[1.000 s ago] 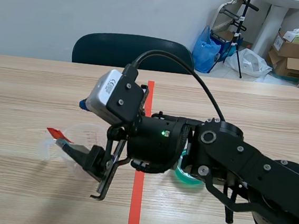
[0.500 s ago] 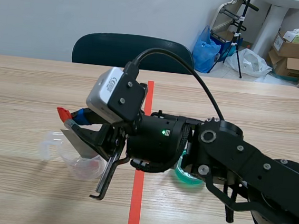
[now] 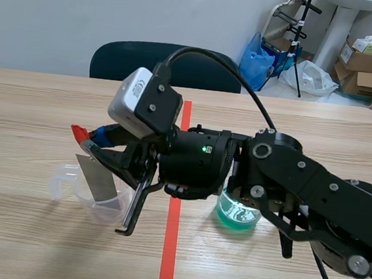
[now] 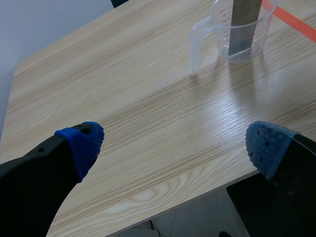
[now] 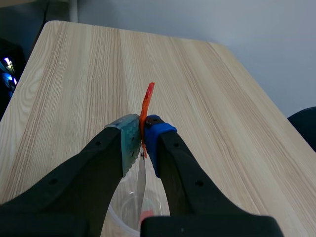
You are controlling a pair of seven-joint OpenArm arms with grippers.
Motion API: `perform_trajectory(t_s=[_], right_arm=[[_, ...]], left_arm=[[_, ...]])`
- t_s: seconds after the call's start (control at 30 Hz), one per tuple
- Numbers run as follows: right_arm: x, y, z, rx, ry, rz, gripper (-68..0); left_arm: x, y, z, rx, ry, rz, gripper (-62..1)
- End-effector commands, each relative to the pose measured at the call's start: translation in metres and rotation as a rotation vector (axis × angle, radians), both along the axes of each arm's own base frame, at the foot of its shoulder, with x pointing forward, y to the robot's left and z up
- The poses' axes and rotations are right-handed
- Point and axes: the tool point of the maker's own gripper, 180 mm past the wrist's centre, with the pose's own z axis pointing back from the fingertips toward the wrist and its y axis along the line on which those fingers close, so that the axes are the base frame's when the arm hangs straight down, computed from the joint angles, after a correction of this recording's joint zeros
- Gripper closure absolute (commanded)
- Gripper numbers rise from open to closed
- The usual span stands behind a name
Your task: Do the redox reaction experiment
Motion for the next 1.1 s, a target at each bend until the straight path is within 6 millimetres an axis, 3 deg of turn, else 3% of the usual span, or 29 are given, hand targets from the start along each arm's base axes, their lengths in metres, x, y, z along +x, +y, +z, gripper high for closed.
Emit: perform_trajectory(t_s=[0.0,0.43,1.07], right_arm=[[0.010,0.000,0.019,0.031,-0.029,-0.004,-0.6],[0.029,0.004,0.040,-0.007,0.046,-0.039,-0.6],[0.029,-0.002,0.102,-0.010,0.050,-0.082,-0.6]], left_arm=[[0.004,-0.003,0.006,-0.013,-0.028,-0.006,-61.5],[0.004,-0.004,0.006,-0.015,-0.027,-0.007,-61.5],[0.004,-0.004,0.006,-0.016,-0.028,-0.007,-61.5]])
